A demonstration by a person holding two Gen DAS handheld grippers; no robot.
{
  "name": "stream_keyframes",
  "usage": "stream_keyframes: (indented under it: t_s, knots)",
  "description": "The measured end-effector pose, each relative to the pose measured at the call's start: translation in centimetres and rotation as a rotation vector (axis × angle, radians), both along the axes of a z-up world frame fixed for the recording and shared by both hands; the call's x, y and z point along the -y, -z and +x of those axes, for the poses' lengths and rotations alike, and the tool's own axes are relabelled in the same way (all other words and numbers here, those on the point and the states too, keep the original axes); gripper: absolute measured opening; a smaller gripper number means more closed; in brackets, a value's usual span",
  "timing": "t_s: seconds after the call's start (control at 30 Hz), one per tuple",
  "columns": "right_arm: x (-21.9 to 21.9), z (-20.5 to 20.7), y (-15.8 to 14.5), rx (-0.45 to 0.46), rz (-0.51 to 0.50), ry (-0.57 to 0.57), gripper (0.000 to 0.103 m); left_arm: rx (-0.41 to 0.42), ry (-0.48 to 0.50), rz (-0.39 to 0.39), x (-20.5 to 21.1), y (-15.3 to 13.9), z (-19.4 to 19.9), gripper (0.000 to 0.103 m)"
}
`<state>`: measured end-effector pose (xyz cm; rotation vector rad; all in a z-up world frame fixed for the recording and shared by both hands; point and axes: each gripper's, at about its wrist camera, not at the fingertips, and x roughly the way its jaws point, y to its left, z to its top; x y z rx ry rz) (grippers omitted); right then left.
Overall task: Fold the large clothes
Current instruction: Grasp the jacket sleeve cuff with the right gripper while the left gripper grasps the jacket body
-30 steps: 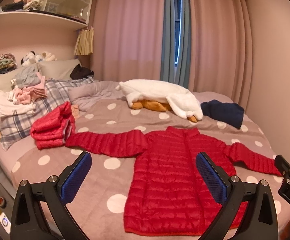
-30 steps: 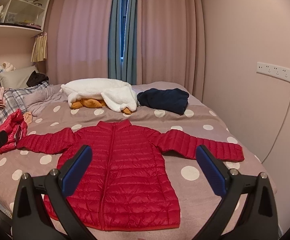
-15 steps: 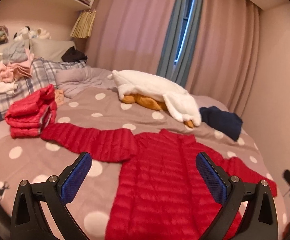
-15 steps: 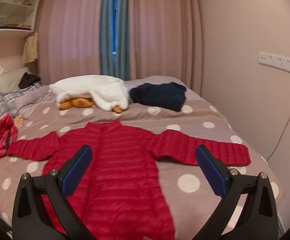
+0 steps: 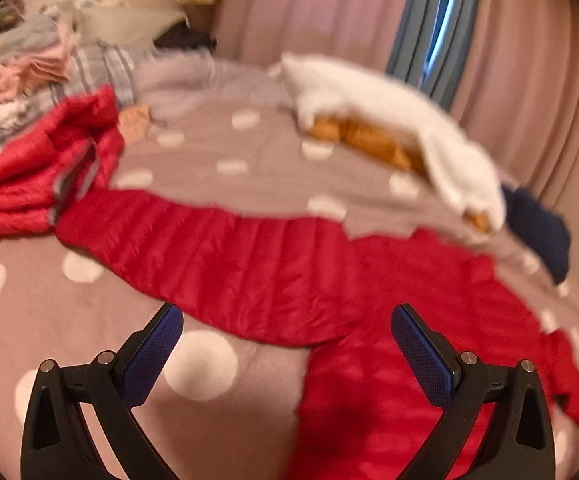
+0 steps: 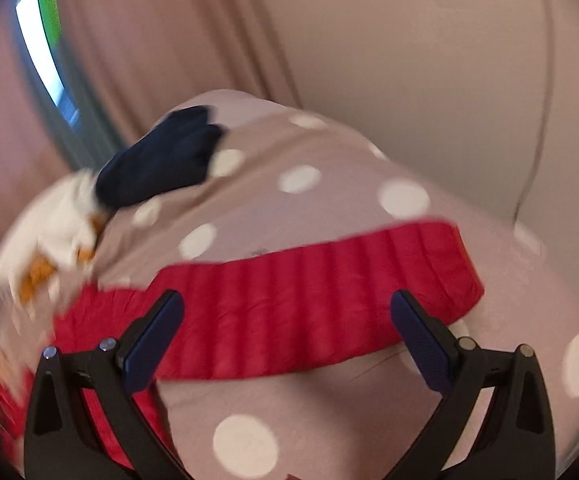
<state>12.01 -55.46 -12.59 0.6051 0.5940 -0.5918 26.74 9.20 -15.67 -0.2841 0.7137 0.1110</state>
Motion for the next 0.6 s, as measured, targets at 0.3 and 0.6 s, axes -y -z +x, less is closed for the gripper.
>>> stream_keyframes:
  t_s: [0.3,0.6]
  knots:
    - [7.9,-4.7,6.5,0.091,0.275,0.234,0.097,-0.178,0.046,-0.177,0.0,7.4,2.6,0.102]
    - [7.1,-3.4,7.6,0.146,0.271,0.186,0.068,-0.198,0.163,-0.175,0.7,8.1,2.9,0.100]
